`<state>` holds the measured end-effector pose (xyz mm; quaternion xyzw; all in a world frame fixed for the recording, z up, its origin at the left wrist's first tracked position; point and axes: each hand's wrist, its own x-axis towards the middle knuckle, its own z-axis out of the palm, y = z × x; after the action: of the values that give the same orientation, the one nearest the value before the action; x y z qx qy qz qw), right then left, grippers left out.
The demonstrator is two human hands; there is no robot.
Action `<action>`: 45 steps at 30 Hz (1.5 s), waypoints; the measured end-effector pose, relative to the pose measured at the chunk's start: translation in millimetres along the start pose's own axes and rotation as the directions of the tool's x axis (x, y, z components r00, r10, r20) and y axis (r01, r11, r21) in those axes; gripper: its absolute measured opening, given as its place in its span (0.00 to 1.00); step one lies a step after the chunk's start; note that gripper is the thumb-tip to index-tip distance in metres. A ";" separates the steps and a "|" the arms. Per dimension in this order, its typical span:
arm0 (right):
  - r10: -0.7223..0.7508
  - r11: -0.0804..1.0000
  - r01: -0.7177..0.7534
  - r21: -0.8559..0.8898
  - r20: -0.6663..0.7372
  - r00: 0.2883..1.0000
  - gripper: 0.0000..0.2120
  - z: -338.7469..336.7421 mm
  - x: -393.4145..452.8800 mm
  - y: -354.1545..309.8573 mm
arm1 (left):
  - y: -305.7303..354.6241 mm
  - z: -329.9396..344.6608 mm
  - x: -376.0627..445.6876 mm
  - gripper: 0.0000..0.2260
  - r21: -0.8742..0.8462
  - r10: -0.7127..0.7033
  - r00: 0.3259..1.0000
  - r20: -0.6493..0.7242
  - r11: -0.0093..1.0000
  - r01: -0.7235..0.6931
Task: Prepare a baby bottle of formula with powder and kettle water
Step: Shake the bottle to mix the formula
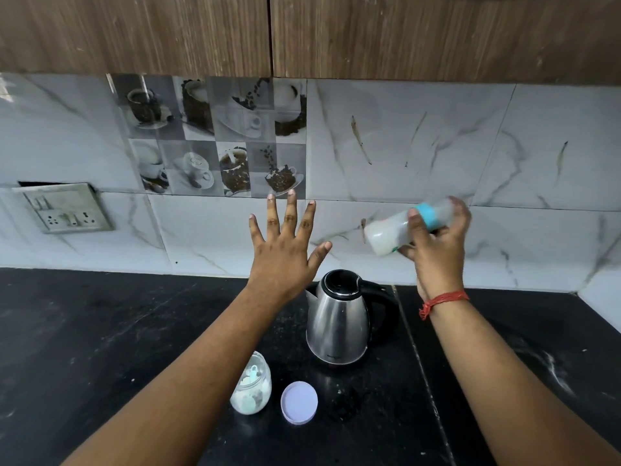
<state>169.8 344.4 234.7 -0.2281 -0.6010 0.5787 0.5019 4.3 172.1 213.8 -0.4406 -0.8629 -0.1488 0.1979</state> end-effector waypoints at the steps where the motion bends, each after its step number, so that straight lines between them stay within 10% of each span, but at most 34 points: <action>1: 0.003 1.000 -0.004 0.018 0.001 1.000 0.29 -0.5 0.3 -1.6 | 0.4 -0.3 -0.5 0.35 -0.001 0.001 1.000 -0.001 1.000 -0.001; 11: 0.054 0.993 -0.033 -0.110 0.193 0.980 0.30 4.8 -3.0 -2.0 | 0.2 -0.4 -3.2 0.34 0.017 0.013 1.000 0.015 1.000 -0.014; 14: 0.008 1.000 -0.008 0.027 0.021 1.000 0.30 2.2 -0.9 0.5 | 0.0 -2.2 -2.4 0.34 0.001 -0.004 1.000 0.014 1.000 0.004; 18: 0.062 0.983 -0.013 -0.183 0.261 0.963 0.30 7.6 -2.6 0.3 | -1.4 -2.0 -4.4 0.34 0.017 0.013 1.000 0.009 1.000 -0.013; 21: -0.021 1.000 0.021 -0.014 -0.005 1.000 0.30 1.6 2.2 -1.9 | -2.7 -1.8 -3.0 0.35 0.011 -0.012 1.000 0.008 1.000 0.012; 25: 0.003 0.977 0.042 -0.209 0.211 0.978 0.30 4.2 -0.6 -1.3 | -3.4 -0.4 -4.1 0.34 0.018 0.010 1.000 0.012 1.000 -0.010; 28: -0.024 0.999 0.025 -0.048 0.017 1.000 0.30 -2.6 4.6 -1.6 | -3.1 1.6 -1.7 0.34 0.009 -0.012 1.000 0.020 1.000 0.011; 32: 0.077 0.969 -0.002 -0.247 0.294 0.953 0.28 0.7 -5.6 7.0 | -0.7 5.8 -2.6 0.34 0.014 0.017 0.999 0.029 1.000 -0.017; 45: 0.171 0.972 -0.113 -0.206 0.289 0.942 0.29 -6.0 -16.7 22.5 | 2.4 31.3 -15.7 0.35 -0.012 -0.002 0.994 0.105 1.000 0.004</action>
<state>174.6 338.0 207.2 -0.2248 -0.7048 0.5828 0.3363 8.1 175.9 179.1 -0.4478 -0.8718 -0.1310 0.1494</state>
